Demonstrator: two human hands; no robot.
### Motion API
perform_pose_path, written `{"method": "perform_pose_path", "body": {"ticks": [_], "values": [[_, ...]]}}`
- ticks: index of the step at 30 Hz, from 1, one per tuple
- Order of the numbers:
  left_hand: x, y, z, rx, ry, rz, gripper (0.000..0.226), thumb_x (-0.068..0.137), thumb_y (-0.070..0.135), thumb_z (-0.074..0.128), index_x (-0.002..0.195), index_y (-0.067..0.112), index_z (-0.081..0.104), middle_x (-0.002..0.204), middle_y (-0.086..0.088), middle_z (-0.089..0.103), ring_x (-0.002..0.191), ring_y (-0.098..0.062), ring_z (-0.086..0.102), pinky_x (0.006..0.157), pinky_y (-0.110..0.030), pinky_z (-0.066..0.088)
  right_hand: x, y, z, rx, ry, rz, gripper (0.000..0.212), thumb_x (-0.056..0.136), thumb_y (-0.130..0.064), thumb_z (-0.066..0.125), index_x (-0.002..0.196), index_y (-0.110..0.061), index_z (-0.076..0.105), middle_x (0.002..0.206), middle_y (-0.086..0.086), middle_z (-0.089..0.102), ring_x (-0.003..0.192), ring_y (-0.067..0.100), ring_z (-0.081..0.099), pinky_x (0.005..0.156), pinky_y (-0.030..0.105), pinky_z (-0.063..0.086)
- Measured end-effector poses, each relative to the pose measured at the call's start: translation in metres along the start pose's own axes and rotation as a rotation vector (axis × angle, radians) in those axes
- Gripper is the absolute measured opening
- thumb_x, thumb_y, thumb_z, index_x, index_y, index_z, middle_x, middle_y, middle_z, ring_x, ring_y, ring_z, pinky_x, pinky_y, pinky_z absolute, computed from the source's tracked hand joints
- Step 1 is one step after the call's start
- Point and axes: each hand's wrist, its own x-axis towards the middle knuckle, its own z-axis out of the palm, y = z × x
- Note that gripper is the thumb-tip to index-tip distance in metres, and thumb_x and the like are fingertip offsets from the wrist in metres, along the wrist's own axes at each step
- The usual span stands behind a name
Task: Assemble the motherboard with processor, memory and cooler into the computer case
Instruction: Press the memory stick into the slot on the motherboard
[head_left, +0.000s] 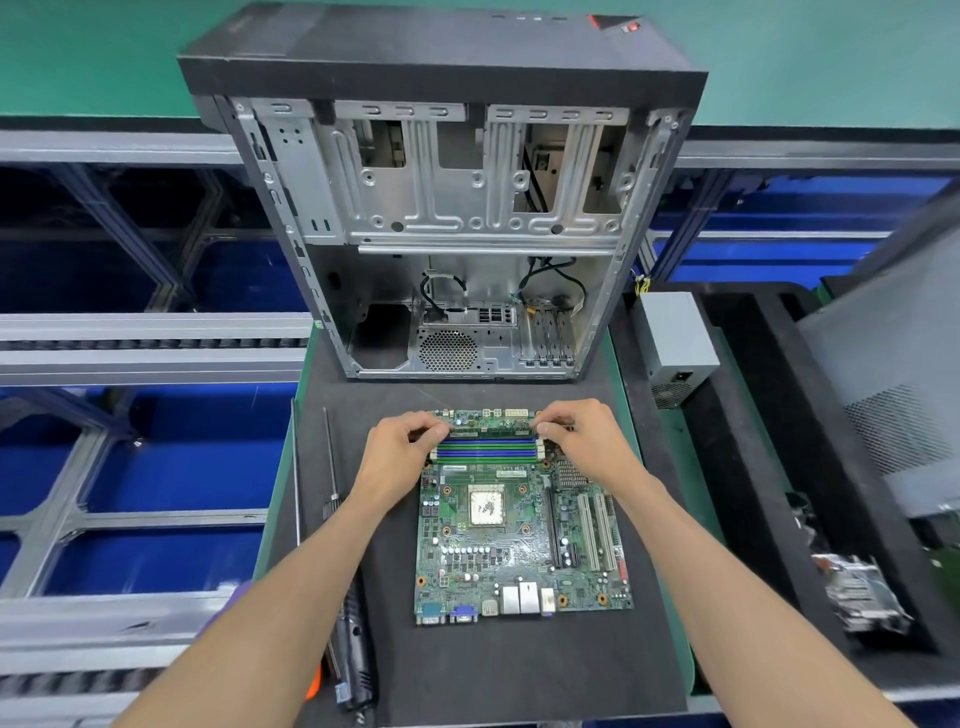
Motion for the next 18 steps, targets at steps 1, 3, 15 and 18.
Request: {"method": "perform_pose_path", "body": {"ticks": [1,3,15,18], "values": [[-0.0001,0.0003,0.0001,0.001,0.001,0.003,0.015,0.095,0.024,0.066,0.089,0.034,0.076,0.083,0.029,0.068,0.083,0.018,0.058,0.067,0.000,0.038,0.0001,-0.0002,0.0000,-0.003,0.001,-0.002,0.015,0.098,-0.009,0.065,0.103,-0.012,0.079,0.100,-0.004,0.074,0.094,0.006,0.063,0.072,-0.001,0.035],[-0.0004,0.0005,0.0001,0.004,0.001,0.005,0.015,0.095,0.024,0.066,0.089,0.034,0.076,0.083,0.030,0.067,0.084,0.020,0.058,0.068,0.001,0.037,-0.0003,-0.0004,0.0003,-0.009,0.006,-0.004,0.015,0.098,-0.010,0.066,0.102,-0.013,0.079,0.096,-0.006,0.073,0.093,0.007,0.063,0.072,0.001,0.036],[-0.0001,0.0026,0.0001,0.031,-0.006,-0.020,0.012,0.096,0.026,0.065,0.094,0.026,0.077,0.084,0.020,0.071,0.083,0.009,0.061,0.064,-0.003,0.040,-0.0022,-0.0037,0.0009,-0.027,0.007,0.017,0.014,0.097,-0.011,0.066,0.101,-0.015,0.080,0.092,-0.008,0.070,0.089,0.007,0.063,0.083,0.022,0.044],[0.0000,0.0023,0.0008,0.038,-0.010,-0.031,0.013,0.096,0.027,0.065,0.096,0.025,0.078,0.089,0.014,0.074,0.085,-0.001,0.064,0.067,-0.005,0.042,-0.0023,-0.0039,0.0019,-0.048,0.003,0.012,0.015,0.097,-0.010,0.066,0.100,-0.016,0.080,0.091,-0.008,0.070,0.086,0.004,0.061,0.082,0.021,0.043]]}}
